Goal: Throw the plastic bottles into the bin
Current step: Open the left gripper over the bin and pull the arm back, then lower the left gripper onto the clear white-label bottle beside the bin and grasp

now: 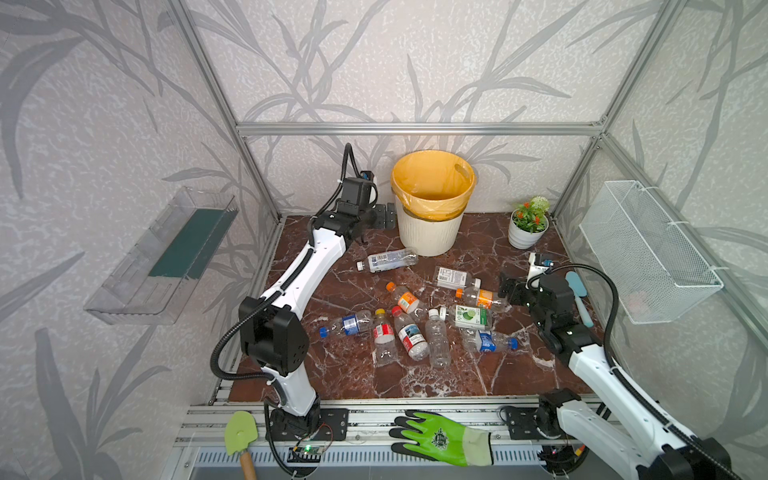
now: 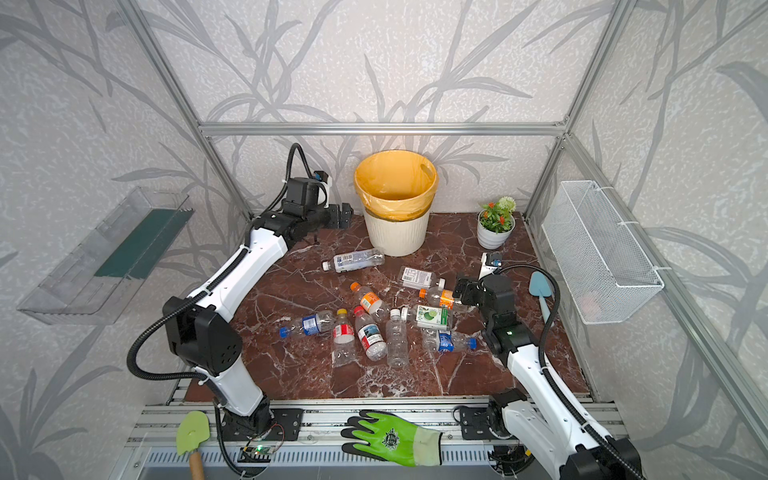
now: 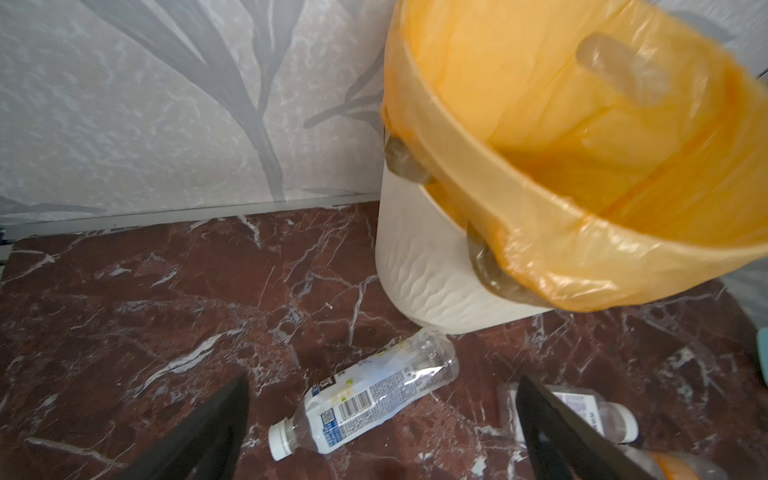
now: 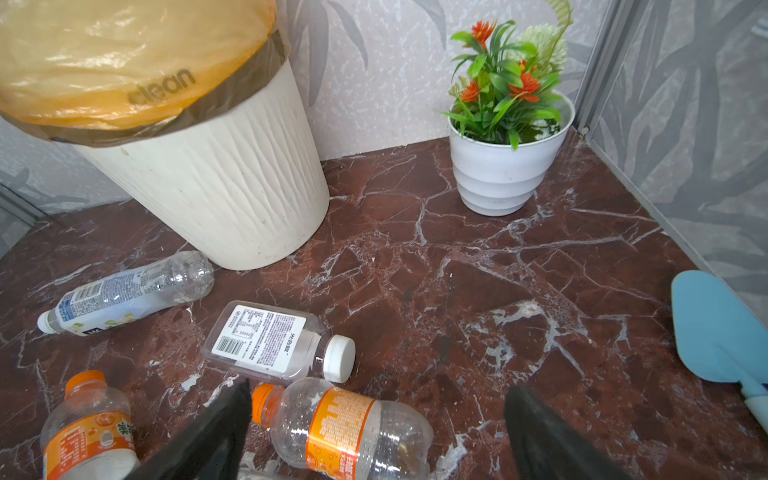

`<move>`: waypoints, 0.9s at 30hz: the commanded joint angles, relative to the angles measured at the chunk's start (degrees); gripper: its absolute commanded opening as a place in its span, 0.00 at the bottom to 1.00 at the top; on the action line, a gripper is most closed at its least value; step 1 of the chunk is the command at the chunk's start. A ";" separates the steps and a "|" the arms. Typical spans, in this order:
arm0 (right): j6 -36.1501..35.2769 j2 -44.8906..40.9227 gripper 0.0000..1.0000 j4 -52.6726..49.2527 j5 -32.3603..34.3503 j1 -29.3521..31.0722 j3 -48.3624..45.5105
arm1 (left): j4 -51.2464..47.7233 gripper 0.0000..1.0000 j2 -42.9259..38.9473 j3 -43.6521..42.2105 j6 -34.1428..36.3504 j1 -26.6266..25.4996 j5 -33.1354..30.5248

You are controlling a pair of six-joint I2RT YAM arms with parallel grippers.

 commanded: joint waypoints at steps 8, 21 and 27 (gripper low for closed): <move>0.91 1.89 0.94 3.30 -3.03 -0.21 1.89 | -5.25 0.93 5.91 -0.10 15.20 -0.35 3.26; 0.82 0.86 0.94 1.95 -1.06 -0.25 1.30 | -7.63 0.90 16.65 2.06 25.31 -1.66 3.25; 1.03 1.31 0.94 2.05 -1.10 -0.25 1.58 | -8.55 0.89 21.47 4.47 27.63 -2.99 2.24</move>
